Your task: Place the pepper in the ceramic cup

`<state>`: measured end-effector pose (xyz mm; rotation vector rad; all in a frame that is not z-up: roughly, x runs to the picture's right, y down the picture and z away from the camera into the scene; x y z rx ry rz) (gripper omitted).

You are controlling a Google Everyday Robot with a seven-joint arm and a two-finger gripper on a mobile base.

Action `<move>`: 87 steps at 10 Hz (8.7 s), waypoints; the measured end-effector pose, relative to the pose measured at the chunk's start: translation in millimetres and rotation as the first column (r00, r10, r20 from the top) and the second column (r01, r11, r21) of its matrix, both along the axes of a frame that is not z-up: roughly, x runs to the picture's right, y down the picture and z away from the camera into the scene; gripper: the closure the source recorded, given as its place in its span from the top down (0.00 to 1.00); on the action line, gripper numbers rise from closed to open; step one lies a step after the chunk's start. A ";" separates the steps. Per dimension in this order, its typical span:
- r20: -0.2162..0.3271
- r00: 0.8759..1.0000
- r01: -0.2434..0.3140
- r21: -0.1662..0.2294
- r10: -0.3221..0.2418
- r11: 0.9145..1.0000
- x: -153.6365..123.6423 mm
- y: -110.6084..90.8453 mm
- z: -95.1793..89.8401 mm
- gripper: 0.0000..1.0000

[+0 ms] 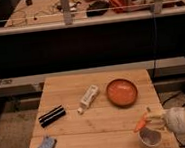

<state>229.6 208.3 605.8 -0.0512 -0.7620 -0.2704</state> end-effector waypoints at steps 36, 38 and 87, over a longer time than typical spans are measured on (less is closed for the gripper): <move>0.180 0.917 -0.318 -0.212 0.357 0.924 8.5 35.4 -91.1 0.00; 0.185 0.909 -0.332 -0.216 0.373 0.918 9.0 37.8 -87.8 0.00; 0.092 0.979 -0.160 -0.204 0.181 0.966 1.7 12.0 -17.8 0.80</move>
